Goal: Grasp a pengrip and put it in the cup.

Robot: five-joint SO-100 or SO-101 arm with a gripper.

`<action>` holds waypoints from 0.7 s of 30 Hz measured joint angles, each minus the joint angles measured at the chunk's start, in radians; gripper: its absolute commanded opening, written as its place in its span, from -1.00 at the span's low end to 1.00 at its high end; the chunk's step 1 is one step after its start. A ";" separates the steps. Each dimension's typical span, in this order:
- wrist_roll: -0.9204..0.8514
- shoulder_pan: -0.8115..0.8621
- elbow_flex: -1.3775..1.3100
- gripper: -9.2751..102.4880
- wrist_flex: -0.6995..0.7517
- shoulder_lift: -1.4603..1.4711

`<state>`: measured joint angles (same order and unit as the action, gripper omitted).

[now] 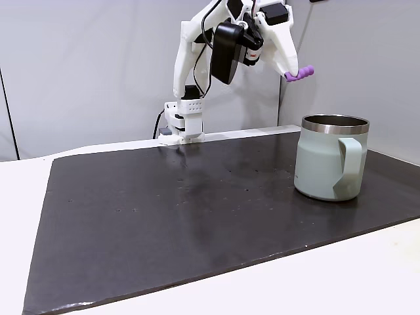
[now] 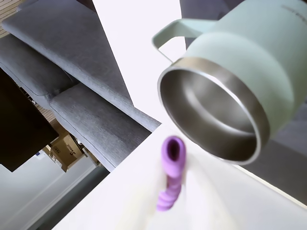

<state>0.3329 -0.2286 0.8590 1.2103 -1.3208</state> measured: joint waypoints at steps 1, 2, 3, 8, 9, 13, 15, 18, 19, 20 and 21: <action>0.008 -0.003 -0.008 -0.81 -0.012 0.018; 0.018 -0.008 -0.018 -0.81 -0.020 0.029; 0.029 -0.012 -0.031 -0.81 -0.028 0.048; 0.077 -0.046 -0.104 -0.83 -0.052 0.138; 0.084 -0.049 -0.120 -0.83 -0.052 0.152; 0.106 -0.058 -0.184 -0.83 -0.051 0.212; 0.110 -0.061 -0.204 -0.83 -0.049 0.229; 0.110 -0.069 -0.209 -0.80 -0.049 0.233; 0.110 -0.072 -0.209 -0.74 -0.048 0.233; 0.110 -0.075 -0.209 -0.65 -0.040 0.233; 0.114 -0.077 -0.209 -0.58 -0.032 0.233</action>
<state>0.4464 -0.3053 0.6504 1.1781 -1.0876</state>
